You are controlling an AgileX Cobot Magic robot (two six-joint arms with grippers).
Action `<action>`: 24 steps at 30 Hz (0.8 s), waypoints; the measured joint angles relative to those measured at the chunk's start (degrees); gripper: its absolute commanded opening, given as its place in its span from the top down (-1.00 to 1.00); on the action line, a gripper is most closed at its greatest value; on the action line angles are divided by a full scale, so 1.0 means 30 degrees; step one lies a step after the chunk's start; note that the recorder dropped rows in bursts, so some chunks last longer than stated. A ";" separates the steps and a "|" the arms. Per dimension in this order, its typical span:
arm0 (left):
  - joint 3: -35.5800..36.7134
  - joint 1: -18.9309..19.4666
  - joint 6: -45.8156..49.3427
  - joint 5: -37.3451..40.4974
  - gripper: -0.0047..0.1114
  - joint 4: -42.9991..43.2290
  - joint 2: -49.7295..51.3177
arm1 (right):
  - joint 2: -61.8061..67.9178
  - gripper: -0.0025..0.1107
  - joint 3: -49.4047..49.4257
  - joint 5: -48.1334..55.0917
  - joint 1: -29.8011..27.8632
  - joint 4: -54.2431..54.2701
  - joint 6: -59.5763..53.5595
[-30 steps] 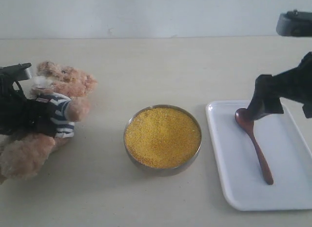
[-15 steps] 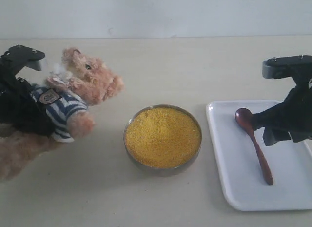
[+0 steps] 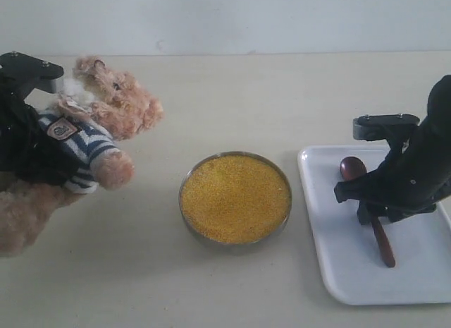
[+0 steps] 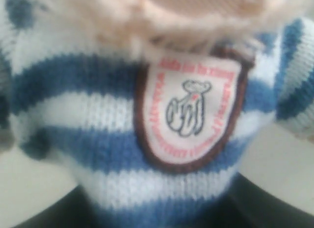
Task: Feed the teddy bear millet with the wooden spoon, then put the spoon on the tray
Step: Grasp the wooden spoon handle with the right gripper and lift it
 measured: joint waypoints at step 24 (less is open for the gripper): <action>0.0000 0.0000 -0.0158 0.0555 0.85 0.0539 0.0000 | -0.3736 0.96 -0.4507 0.8292 0.4145 -0.5890 -0.0731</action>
